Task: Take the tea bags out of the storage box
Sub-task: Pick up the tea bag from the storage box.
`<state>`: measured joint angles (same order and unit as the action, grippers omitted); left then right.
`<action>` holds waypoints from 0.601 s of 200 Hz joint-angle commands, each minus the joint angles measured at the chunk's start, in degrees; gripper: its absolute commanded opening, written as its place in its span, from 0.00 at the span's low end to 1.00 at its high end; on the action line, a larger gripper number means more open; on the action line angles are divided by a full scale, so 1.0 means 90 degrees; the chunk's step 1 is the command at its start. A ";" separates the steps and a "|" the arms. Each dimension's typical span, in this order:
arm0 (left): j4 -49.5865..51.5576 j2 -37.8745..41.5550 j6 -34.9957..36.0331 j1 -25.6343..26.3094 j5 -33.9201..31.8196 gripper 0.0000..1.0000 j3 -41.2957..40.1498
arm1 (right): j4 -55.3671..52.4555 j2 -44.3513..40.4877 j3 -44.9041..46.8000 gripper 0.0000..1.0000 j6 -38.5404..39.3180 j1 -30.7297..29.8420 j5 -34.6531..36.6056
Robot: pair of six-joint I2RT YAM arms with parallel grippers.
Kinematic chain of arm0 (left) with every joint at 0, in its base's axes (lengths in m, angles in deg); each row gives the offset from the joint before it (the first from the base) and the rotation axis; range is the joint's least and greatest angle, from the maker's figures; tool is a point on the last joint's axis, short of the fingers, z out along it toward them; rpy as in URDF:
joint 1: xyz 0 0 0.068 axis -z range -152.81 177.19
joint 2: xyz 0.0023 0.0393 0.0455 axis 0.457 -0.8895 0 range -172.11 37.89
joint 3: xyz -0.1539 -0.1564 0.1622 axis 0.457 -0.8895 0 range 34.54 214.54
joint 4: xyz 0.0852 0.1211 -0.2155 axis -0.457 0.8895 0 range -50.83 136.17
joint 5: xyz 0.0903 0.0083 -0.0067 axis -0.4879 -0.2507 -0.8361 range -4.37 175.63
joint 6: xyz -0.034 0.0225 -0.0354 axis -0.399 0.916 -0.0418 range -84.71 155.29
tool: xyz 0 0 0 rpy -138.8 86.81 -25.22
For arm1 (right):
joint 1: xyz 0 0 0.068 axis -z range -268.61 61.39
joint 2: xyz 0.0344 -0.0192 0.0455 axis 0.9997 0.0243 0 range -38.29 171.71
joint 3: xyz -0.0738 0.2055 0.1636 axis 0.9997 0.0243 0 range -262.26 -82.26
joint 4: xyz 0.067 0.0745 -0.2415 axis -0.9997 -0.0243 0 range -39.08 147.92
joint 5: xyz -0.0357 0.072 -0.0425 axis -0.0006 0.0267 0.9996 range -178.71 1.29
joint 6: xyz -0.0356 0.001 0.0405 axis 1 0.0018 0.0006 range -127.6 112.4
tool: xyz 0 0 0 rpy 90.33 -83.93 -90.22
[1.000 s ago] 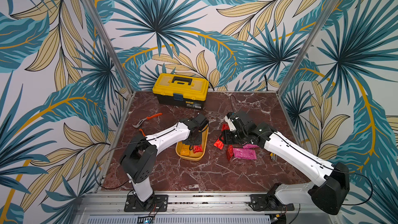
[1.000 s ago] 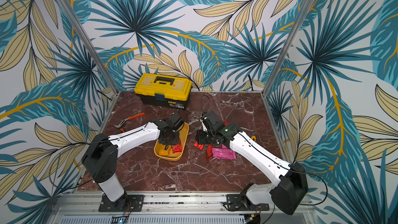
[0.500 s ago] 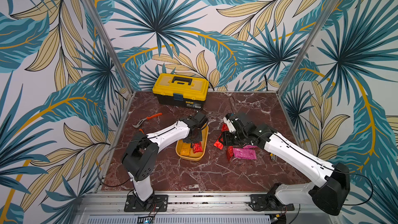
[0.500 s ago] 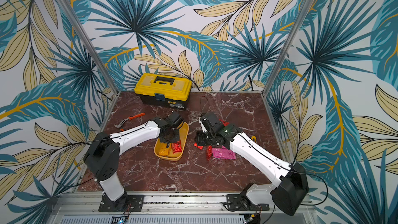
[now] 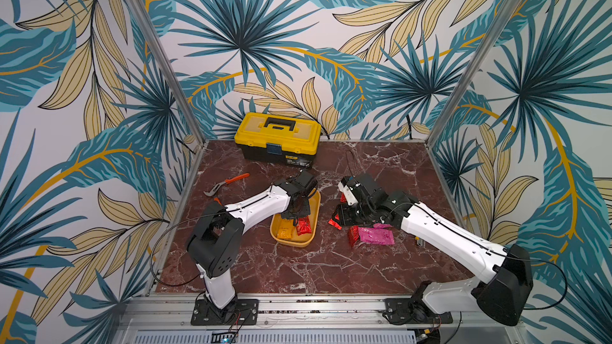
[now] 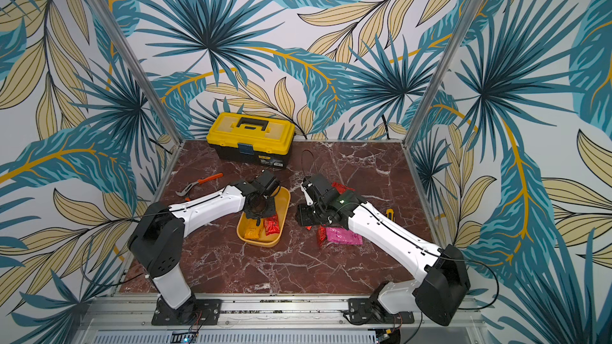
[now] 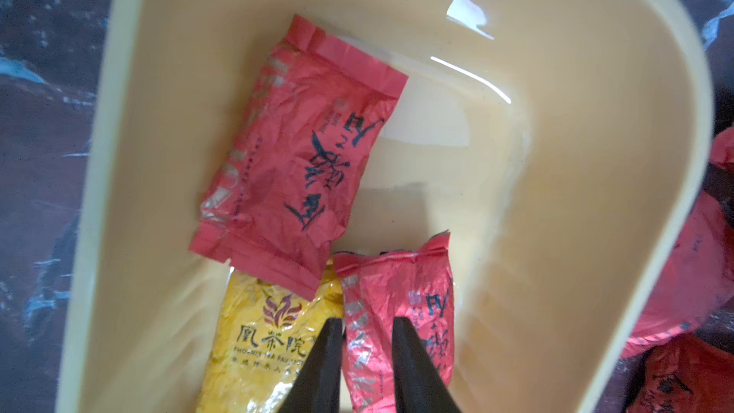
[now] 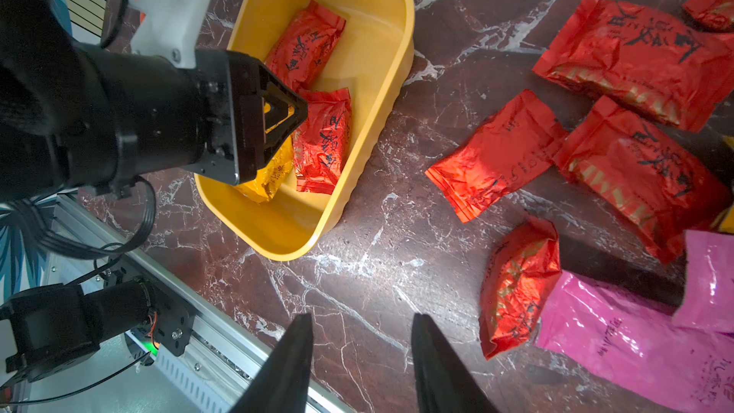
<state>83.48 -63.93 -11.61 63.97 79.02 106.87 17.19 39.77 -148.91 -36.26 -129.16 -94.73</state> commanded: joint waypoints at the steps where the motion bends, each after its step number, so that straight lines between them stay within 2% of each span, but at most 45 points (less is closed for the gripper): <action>1: -0.0154 -0.0005 -0.0085 -0.0049 -0.0003 0.28 -0.0177 | 0.0014 -0.0097 -0.0040 0.46 0.0070 -0.0035 -0.0019; 120: -0.0290 -0.0137 -0.0150 -0.0092 -0.0019 0.27 -0.0284 | -0.0015 -0.0241 -0.0015 0.46 0.0041 -0.0039 -0.0014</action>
<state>81.91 -64.14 -12.35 63.68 79.02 105.71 17.27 39.00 -148.91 -36.26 -129.16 -94.73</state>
